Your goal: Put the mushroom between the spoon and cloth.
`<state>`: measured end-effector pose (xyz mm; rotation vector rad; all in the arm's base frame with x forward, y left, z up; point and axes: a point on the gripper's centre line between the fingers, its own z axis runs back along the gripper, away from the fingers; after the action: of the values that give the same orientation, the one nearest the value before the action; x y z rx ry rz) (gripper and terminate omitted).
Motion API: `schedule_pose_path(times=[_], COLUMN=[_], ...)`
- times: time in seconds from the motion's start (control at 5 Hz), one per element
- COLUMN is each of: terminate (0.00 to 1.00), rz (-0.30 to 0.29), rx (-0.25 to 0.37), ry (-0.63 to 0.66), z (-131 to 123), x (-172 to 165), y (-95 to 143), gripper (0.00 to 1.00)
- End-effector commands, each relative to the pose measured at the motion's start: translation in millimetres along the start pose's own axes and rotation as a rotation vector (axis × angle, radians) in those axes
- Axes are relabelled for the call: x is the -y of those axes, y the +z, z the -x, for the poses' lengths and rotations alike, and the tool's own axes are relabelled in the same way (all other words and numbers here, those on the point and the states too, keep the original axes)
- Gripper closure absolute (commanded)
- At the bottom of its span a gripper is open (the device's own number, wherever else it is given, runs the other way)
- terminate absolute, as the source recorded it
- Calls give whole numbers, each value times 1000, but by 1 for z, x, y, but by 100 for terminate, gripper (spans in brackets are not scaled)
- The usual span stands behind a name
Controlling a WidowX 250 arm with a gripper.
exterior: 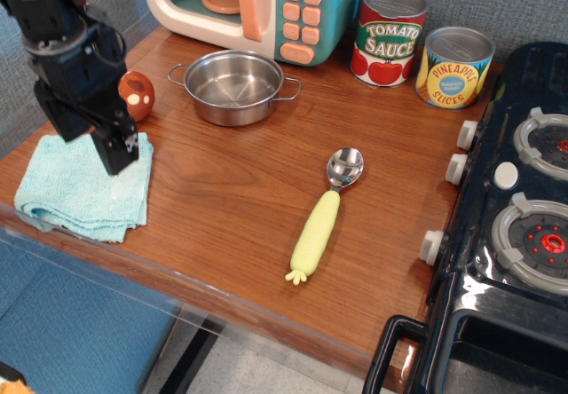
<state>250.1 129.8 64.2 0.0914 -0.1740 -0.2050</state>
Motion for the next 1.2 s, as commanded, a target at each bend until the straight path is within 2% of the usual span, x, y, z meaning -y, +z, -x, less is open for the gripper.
schedule_pose_path(times=[0.0,0.4,0.6,0.8,1.0], terminate=[0,0,0,0,0], rz=[-29,-64,-48,-6,-6], rx=[60,43,8,-5,-4], ry=[142,198,187,169,161], z=[-46,-74,-73,-72,-72], x=[-56,-88,-81,-66,-64], y=[6,-6,-27,-44,-44], gripper=[0,0,0,0,100])
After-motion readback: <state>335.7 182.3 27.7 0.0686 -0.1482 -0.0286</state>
